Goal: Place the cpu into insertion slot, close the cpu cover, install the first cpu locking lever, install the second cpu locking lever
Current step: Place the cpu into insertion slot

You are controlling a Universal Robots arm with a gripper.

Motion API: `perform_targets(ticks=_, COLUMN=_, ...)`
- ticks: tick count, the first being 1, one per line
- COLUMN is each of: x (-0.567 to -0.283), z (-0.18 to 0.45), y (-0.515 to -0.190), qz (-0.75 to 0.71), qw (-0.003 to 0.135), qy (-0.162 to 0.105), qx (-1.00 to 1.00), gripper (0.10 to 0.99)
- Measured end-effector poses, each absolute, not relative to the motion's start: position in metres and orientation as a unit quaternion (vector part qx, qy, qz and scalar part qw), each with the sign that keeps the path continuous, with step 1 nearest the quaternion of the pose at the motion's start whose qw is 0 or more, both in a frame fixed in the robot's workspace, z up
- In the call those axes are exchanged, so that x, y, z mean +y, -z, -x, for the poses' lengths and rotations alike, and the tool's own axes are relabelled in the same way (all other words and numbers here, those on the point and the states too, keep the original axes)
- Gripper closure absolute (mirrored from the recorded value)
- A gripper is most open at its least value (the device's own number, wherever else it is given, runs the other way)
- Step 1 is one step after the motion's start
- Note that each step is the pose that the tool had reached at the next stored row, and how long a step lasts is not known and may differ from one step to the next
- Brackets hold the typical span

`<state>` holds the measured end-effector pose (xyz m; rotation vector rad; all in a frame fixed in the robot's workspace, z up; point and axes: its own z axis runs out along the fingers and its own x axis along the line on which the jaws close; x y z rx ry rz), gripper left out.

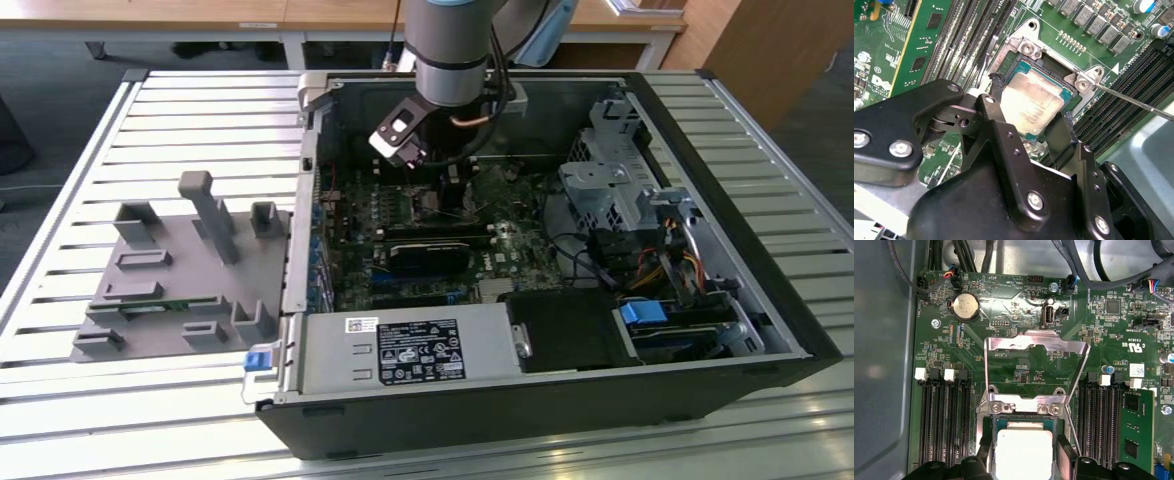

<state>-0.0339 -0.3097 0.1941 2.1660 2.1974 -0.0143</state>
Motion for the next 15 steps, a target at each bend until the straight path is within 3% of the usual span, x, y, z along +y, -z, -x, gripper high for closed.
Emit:
perform_targets(ticks=7, x=-0.31, z=0.034, y=-0.204, qz=-0.702, qw=0.027, qy=0.006, qx=0.712, gripper=0.486)
perform_targets(ticks=9, x=-0.31, z=0.034, y=-0.206, qz=-0.702, qw=0.027, qy=0.006, qx=0.712, gripper=0.608)
perform_targets(ticks=10, x=-0.31, z=0.034, y=-0.207, qz=-0.702, qw=0.026, qy=0.006, qx=0.712, gripper=0.608)
perform_targets(ticks=12, x=-0.31, z=0.034, y=-0.208, qz=-0.702, qw=0.026, qy=0.006, qx=0.712, gripper=0.725)
perform_targets(ticks=13, x=-0.31, z=0.034, y=-0.209, qz=-0.702, qw=0.026, qy=0.006, qx=0.712, gripper=0.725)
perform_targets(ticks=15, x=-0.31, z=0.034, y=-0.211, qz=-0.702, qw=0.026, qy=0.006, qx=0.712, gripper=0.843)
